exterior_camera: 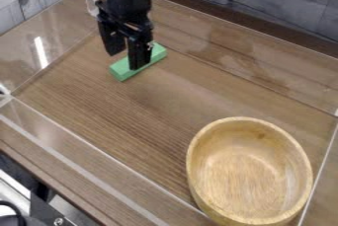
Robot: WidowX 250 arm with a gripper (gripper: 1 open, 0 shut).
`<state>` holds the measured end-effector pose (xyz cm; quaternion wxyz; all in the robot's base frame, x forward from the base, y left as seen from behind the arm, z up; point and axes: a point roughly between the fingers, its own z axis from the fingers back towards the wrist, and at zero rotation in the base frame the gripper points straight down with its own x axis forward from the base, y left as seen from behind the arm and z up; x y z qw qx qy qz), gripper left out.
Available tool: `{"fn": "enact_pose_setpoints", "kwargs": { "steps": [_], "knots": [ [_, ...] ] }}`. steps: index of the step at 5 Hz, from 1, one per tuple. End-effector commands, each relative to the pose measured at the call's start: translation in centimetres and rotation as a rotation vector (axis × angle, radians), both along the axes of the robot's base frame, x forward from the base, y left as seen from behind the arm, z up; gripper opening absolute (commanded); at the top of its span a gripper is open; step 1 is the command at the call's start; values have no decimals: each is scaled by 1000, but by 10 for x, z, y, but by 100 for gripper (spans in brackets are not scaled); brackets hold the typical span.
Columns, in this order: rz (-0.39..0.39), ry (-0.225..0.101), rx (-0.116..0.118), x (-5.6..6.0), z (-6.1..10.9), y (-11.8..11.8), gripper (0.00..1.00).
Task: Put green object into wooden bowl
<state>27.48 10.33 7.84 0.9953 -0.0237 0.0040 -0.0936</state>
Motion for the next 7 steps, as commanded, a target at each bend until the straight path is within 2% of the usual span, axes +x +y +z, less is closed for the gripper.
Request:
{"fn": "enact_pose_setpoints", "kwargs": {
  "steps": [1, 2, 4, 6, 7],
  "knots": [
    [52, -88, 29, 20, 12, 19, 100],
    [94, -101, 32, 27, 7, 32, 100],
    [0, -113, 25, 36, -19, 32, 100],
    [-61, -120, 5, 36, -26, 37, 100],
    [-72, -125, -16, 34, -25, 39, 100]
  ]
}}
